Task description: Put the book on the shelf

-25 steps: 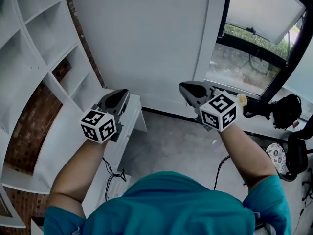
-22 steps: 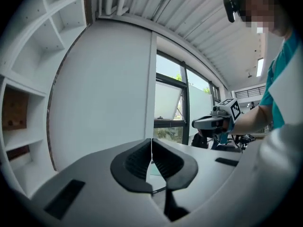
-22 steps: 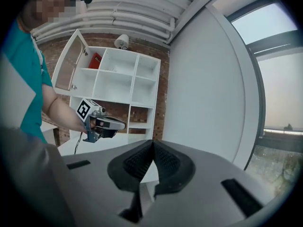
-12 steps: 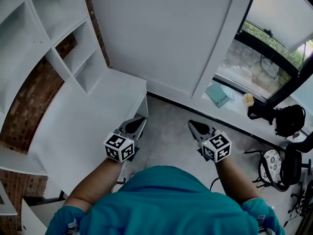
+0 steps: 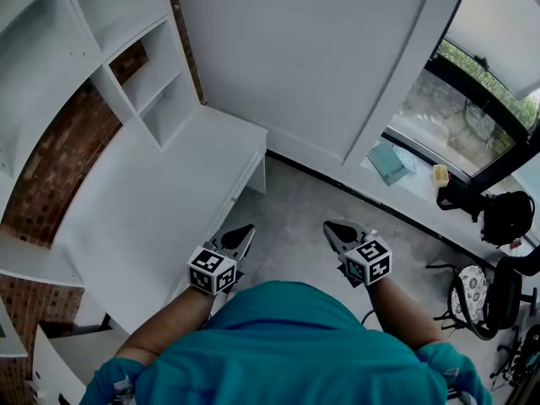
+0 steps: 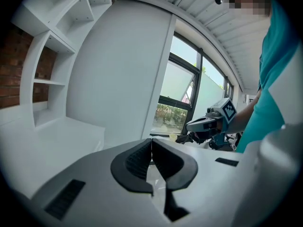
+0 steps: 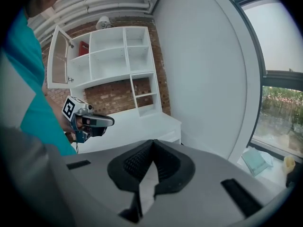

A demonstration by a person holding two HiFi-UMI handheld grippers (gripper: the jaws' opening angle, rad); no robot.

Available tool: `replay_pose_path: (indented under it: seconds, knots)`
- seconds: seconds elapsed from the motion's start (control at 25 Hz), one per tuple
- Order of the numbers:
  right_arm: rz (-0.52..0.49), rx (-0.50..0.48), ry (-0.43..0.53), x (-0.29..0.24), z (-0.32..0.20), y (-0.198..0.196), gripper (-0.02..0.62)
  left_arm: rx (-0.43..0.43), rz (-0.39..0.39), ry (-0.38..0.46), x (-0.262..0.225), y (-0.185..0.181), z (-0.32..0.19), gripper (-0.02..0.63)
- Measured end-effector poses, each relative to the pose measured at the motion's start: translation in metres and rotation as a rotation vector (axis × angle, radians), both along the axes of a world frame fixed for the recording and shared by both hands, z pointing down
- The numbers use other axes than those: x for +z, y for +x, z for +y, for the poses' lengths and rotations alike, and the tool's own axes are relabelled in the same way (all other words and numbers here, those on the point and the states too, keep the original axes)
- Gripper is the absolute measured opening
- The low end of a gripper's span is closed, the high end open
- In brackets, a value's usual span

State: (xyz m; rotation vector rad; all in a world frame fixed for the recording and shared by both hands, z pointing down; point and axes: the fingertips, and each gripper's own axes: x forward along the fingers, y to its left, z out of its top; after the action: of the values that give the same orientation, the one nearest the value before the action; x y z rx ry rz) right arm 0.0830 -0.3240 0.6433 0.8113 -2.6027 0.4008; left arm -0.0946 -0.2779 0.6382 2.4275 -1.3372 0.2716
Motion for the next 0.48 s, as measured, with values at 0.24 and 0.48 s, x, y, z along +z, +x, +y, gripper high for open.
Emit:
replay_pose_path:
  seconds: [0.24,0.48]
  knots:
    - [-0.006,-0.013,0.0,-0.003,-0.002,-0.007,0.021,-0.023,-0.019,0.001,-0.002,-0.007,0.004,0.017]
    - [0.015,-0.006,0.015,-0.005,-0.004,-0.007,0.02,-0.019,-0.023,0.023,-0.008,-0.007,0.004,0.017]
